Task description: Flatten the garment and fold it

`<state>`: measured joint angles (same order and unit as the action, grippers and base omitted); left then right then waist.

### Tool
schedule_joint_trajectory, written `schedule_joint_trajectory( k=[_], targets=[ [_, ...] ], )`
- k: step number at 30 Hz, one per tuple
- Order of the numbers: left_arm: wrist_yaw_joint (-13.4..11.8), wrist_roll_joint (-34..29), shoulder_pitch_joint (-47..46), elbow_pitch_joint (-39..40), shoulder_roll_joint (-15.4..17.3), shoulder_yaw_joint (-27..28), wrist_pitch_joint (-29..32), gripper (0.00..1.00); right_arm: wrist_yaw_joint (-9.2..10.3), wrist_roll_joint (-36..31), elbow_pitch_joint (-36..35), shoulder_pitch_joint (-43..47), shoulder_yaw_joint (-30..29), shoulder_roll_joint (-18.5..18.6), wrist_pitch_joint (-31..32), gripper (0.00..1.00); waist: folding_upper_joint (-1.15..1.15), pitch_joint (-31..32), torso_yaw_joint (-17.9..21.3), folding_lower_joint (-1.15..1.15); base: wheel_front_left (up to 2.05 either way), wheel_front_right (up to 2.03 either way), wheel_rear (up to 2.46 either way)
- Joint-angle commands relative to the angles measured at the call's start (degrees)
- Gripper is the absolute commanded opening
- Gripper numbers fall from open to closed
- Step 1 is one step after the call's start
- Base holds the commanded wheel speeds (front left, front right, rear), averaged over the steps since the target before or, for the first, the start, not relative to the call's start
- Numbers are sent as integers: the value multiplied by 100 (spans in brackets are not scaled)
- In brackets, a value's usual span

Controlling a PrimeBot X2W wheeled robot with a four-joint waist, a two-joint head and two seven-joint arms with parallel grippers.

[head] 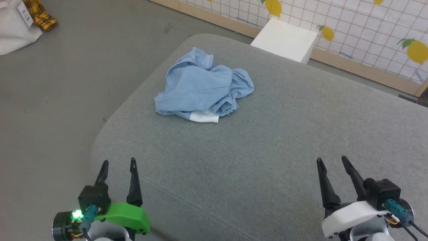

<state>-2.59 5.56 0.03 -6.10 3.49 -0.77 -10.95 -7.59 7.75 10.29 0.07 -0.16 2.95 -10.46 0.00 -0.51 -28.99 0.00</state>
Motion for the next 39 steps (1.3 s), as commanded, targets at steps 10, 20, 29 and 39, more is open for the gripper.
schedule_joint_trajectory(
  k=[10,20,29,39],
  targets=[
    [227,272,-648,-240,38,-66,-157,100,8,30,-59,24,-5,-5,-28,100,0,-199,-30,0,0,0,0],
    [640,1059,-2420,-1282,264,213,150,100,9,-203,-448,-214,-10,-6,232,100,0,-901,396,0,0,0,0],
    [895,1992,-4176,-2665,699,484,1065,100,10,-423,-974,-355,-231,-7,487,100,0,-1858,953,0,0,0,0],
    [958,2582,-5102,-3591,1156,605,2328,100,10,-560,-1489,-358,-506,-7,643,100,0,-2768,1462,0,0,0,0]
  ],
)
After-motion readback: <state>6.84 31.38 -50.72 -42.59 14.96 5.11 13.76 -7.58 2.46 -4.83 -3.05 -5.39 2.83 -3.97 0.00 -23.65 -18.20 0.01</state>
